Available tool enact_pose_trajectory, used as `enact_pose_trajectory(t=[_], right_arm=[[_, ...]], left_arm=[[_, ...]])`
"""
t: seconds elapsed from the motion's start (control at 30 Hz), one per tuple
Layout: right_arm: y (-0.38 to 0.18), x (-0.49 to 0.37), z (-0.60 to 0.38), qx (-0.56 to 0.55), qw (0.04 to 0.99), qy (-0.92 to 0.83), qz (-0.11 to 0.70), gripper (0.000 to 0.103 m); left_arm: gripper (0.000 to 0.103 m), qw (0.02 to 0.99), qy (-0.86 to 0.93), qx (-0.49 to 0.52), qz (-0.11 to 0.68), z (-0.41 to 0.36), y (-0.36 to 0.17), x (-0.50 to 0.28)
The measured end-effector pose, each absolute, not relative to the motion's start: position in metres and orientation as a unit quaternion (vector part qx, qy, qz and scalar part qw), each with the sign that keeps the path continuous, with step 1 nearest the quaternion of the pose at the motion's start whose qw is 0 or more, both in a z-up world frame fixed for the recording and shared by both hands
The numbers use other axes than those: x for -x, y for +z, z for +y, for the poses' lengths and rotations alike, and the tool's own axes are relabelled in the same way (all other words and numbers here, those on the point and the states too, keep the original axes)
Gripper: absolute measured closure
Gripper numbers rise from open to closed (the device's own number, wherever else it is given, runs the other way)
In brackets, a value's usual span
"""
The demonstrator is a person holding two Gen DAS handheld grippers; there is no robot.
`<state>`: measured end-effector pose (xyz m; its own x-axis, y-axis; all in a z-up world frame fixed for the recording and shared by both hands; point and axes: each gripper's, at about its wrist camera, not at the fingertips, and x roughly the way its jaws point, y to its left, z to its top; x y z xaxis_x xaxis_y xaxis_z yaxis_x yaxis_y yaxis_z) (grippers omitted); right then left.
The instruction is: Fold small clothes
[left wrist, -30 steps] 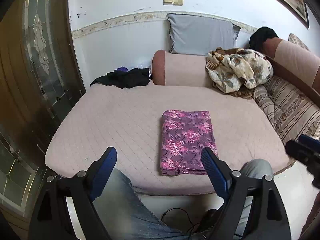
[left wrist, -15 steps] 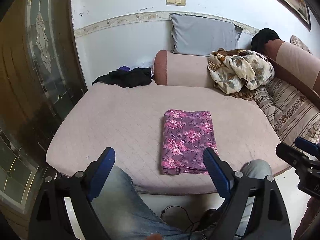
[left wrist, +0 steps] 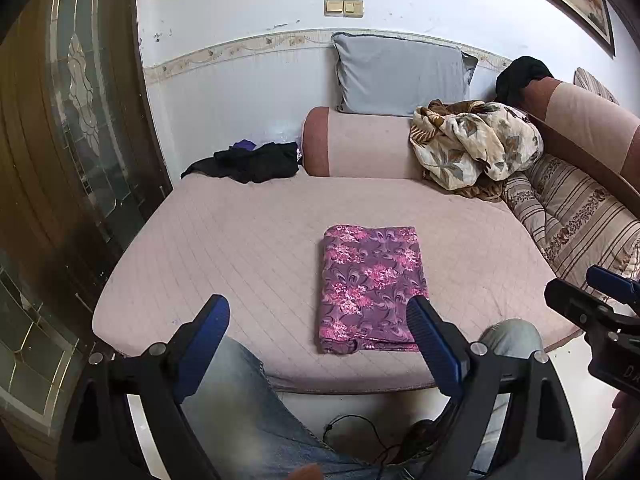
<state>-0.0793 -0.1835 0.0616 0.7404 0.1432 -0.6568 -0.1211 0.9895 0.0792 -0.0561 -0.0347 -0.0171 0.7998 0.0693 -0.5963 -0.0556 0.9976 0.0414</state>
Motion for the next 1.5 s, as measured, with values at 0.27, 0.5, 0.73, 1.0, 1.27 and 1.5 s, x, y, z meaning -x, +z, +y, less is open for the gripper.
enact_pose_trajectory(t=[0.27,0.5,0.73,1.0,1.27,1.5], right_arm=[[0.064,0.079,-0.182,-0.012,0.933,0.075,0.351,0.016],[0.065,0.079,-0.18,-0.008,0.935,0.078,0.346,0.016],[0.063,0.077,-0.181,-0.009,0.933,0.081,0.349,0.016],[0.063,0.076,-0.182,-0.012,0.933,0.08,0.351,0.016],[0.061,0.072,-0.181,-0.006,0.93,0.08,0.358,0.016],[0.059,0.065,-0.184,-0.005,0.929,0.08,0.361,0.016]], left_arm=[[0.013,0.949,0.033,-0.012,0.312,-0.034,-0.016,0.057],[0.013,0.949,0.033,-0.012,0.313,-0.033,-0.016,0.057],[0.013,0.948,0.036,-0.011,0.317,-0.032,-0.016,0.055],[0.013,0.947,0.039,-0.009,0.32,-0.032,-0.017,0.054],[0.013,0.945,0.04,-0.004,0.325,-0.03,-0.021,0.054],[0.013,0.944,0.041,-0.003,0.327,-0.032,-0.022,0.052]])
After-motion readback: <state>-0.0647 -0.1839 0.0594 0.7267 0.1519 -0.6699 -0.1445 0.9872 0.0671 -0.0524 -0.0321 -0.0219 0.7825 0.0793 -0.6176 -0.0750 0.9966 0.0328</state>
